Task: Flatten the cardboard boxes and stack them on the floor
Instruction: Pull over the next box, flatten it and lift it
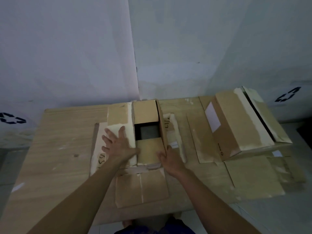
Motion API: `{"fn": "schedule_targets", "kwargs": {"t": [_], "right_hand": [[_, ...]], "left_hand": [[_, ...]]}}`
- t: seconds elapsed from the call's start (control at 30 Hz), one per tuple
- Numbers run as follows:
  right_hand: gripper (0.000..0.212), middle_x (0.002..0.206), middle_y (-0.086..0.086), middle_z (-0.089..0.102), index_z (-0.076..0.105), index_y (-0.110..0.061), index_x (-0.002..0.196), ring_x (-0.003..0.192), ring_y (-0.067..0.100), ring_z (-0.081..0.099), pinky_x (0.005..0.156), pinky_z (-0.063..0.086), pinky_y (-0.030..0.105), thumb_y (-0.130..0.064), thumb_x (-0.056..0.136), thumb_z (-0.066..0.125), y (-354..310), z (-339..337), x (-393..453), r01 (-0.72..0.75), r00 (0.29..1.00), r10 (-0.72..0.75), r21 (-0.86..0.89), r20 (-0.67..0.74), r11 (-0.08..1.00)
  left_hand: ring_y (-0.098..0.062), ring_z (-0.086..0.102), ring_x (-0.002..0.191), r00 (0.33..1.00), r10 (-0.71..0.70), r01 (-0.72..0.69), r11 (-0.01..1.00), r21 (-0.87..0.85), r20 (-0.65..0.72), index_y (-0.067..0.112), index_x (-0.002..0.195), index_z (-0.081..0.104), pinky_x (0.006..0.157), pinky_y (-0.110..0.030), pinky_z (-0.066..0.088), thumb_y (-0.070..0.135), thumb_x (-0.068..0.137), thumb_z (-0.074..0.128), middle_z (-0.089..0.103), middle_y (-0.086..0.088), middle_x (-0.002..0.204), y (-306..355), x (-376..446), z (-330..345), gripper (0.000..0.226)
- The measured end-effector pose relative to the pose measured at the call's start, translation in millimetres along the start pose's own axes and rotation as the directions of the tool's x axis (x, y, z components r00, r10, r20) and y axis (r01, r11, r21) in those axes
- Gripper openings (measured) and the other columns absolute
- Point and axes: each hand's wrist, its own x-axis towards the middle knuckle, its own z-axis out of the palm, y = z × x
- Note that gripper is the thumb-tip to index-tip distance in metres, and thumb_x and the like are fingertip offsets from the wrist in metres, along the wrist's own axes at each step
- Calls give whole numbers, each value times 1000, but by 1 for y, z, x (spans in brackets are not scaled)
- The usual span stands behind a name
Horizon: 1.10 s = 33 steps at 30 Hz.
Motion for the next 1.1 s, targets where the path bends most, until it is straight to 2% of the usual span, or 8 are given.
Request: {"fn": "schedule_targets", "kwargs": {"t": [0.27,0.4,0.53,0.67,0.77,0.87,0.93,1.1], "right_hand": [[88,166,15,-12,-8,-6,158,153,29,-11,122,-9,39,-30,98,53,-18,-14,22,220,922,-361,-576,-140,787],[74,167,10,0,5,-10,159,154,24,-9,123,-10,40,-17,97,45,-54,5,36,360,902,-430,-630,46,688],[54,149,12,44,41,-13,146,143,29,32,123,-3,51,-42,101,37,-84,25,38,358,929,-338,-606,153,710],[37,83,5,64,63,-15,86,79,24,60,97,47,45,-42,100,42,-122,13,16,392,826,-551,-577,-124,717],[36,58,-1,47,50,-15,64,47,15,41,51,43,29,-32,96,51,-152,-12,-4,355,915,-403,-512,20,782],[27,70,-2,59,65,-14,76,60,13,54,59,44,28,-37,90,65,-153,-29,-20,314,905,-110,-471,411,824],[40,114,-1,69,70,-18,117,103,18,64,88,51,34,-46,87,70,-133,-22,-24,354,834,-51,-461,549,814],[54,137,-2,62,64,-29,131,126,19,57,105,45,32,-47,82,77,-54,31,-14,305,918,-134,-448,373,840]], "left_hand": [[-23,43,132,992,130,-86,685,-724,5,42,146,35,97,-39,44,11,83,66,37,1,152,-33,-18,-65,76],[-14,18,149,893,342,-415,878,-239,-292,37,151,23,107,-40,37,8,85,63,18,4,163,-45,-29,-96,83],[-28,-14,151,918,308,-183,887,423,-249,27,149,32,120,-56,1,1,86,56,-7,-3,165,-58,-24,-107,72],[-26,7,151,989,148,-134,905,404,-3,29,143,43,119,-54,-4,20,95,48,20,3,162,-85,-14,-88,50],[-27,44,136,998,59,-63,991,117,37,30,144,46,116,-44,26,28,100,43,47,-3,149,-96,-14,-77,44],[-31,45,135,997,11,-3,995,-97,82,24,149,42,109,-41,36,53,98,45,45,-8,150,-96,-15,-68,59],[-32,42,137,993,31,-24,998,-64,112,19,153,33,110,-41,34,61,94,47,41,-9,153,-93,-15,-62,74],[-36,57,118,980,141,-130,988,-86,139,18,148,34,90,-37,46,40,98,42,57,-16,137,-96,-10,-42,55]]}}
